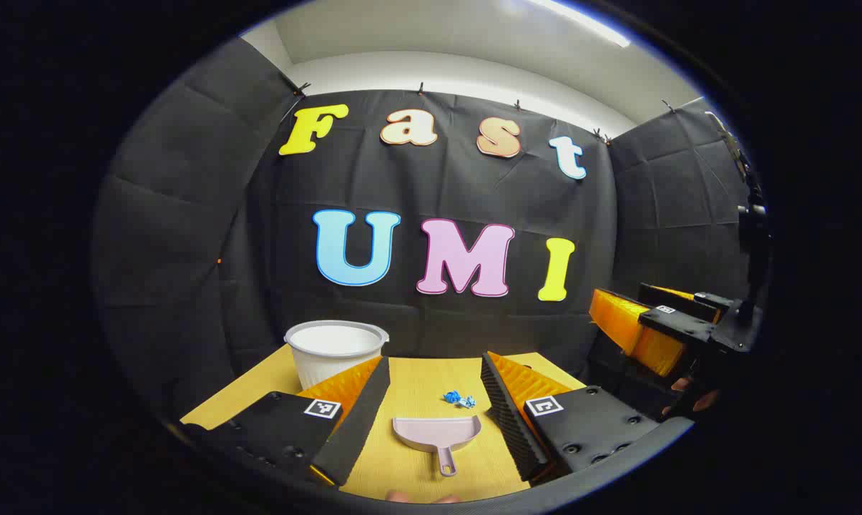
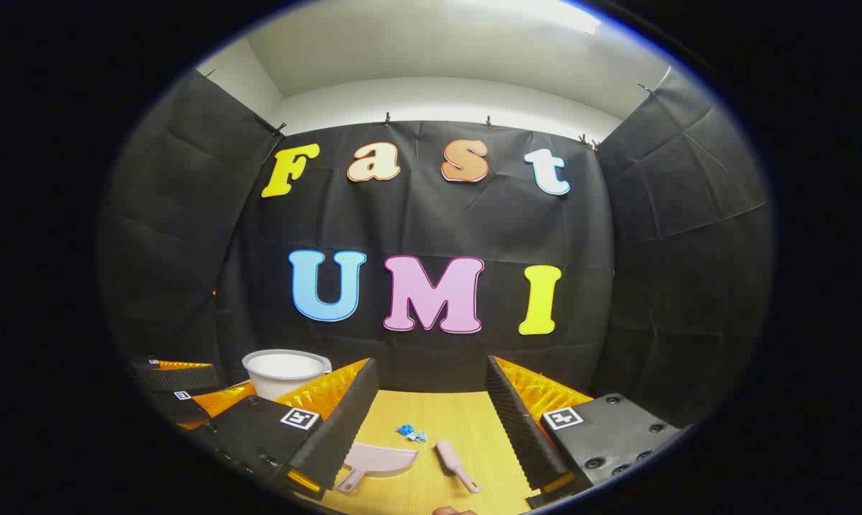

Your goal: Pick up the small broom and dustpan from the desktop, sweep the trash into the dustpan with the broom, and then empty the trash into the garbage bin.

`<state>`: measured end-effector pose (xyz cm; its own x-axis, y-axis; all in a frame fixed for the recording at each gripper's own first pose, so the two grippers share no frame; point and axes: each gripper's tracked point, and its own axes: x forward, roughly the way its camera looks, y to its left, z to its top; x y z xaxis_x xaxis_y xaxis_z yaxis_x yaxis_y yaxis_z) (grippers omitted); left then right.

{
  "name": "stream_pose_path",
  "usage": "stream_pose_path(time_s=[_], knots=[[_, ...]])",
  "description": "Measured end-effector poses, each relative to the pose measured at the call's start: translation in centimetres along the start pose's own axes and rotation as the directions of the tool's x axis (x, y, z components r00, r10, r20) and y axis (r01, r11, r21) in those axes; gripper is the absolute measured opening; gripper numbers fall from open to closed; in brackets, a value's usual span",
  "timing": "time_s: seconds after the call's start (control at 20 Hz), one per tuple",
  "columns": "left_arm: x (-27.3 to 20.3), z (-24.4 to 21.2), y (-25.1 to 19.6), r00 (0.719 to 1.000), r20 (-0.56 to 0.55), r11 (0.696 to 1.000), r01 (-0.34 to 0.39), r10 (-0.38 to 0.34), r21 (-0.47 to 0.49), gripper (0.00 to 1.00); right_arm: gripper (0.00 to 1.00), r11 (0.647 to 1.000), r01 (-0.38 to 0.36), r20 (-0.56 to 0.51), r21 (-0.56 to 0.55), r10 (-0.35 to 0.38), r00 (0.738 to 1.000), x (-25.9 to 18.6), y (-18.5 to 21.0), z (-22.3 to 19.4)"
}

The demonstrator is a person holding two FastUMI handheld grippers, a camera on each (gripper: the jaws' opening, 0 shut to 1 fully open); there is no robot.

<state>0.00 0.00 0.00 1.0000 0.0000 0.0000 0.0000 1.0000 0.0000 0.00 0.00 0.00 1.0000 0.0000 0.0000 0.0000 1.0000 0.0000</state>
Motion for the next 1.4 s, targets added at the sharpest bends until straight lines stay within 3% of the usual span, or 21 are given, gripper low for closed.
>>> stream_pose_path(time_s=[0.5, 0.65, 0.75, 1.4], knots=[[0.3, -0.6, -0.8, 1.0, -0.03, 1.0, 0.001, -0.001, 0.022, 0.76, 0.97, 0.999, 0.054, -0.017, -0.003, -0.054, 0.998, -0.1, -3.0, -1.0], [0.9, -2.1, -1.2, 0.998, -0.058, 1.0, 0.022, -0.021, 0.013, 0.76, 0.96, 0.996, 0.078, -0.045, -0.032, -0.079, 0.996, 0.2, -4.0, -3.4], [1.1, -2.3, -1.0, 0.998, -0.064, 1.0, 0.012, -0.012, -0.01, 0.76, 0.98, 0.998, 0.062, -0.083, -0.018, -0.063, 0.995, -0.1, -3.6, -5.0], [3.0, -0.8, -0.8, 1.0, -0.026, 1.0, 0.004, -0.004, -0.017, 0.76, 0.97, 1.0, 0.019, -0.056, -0.017, -0.02, 0.998, 1.9, -2.3, -3.8]])
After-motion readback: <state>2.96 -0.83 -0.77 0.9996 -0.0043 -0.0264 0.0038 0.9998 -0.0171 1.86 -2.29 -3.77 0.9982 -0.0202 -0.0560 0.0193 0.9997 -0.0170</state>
